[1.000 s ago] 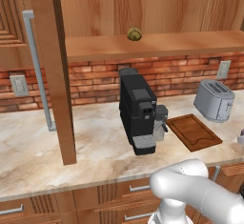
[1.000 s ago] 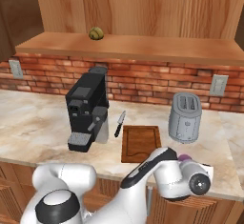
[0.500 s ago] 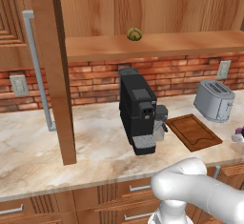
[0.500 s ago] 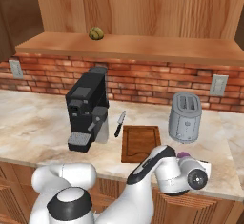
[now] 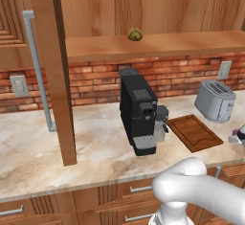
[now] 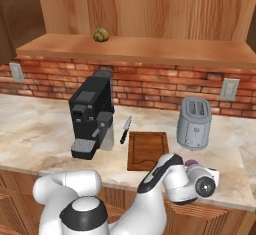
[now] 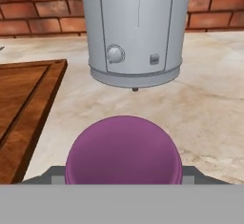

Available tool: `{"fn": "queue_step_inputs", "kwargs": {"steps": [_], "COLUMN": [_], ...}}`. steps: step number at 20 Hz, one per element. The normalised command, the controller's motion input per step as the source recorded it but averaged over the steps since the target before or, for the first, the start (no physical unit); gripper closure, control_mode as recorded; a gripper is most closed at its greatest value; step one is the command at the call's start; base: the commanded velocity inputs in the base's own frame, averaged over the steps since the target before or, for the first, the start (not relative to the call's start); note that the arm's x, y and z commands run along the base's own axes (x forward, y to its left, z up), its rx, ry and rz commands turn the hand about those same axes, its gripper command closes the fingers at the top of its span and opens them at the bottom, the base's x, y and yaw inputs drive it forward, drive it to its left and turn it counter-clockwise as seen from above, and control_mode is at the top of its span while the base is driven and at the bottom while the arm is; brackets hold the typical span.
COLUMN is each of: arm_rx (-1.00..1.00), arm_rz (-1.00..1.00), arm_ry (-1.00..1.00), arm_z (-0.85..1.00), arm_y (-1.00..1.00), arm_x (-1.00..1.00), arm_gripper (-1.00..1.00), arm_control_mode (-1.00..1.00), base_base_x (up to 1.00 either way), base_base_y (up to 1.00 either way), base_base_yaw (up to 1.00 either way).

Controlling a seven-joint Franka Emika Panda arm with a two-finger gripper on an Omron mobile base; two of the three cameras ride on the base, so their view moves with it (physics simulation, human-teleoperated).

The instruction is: Pick the bread, place it on the cutting board, pick the jam, place it on the counter, and close the cabinet.

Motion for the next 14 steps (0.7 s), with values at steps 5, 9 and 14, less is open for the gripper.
{"fn": "queue_step_inputs", "kwargs": {"steps": [5, 9, 14], "arm_rx": [0.00, 0.00, 0.00], "arm_rz": [0.00, 0.00, 0.00], "arm_ry": [0.00, 0.00, 0.04], "arm_z": [-0.16, -0.14, -0.08], "arm_y": [0.00, 0.00, 0.00], "arm_x": [0.13, 0.12, 0.03], "arm_gripper": [1.00, 1.00, 1.00], "arm_control_mode": [-1.00, -1.00, -1.00], "base_base_x": [0.00, 0.00, 0.00], "base_base_y": [0.00, 0.00, 0.00], "base_base_yaw": [0.00, 0.00, 0.00]}}
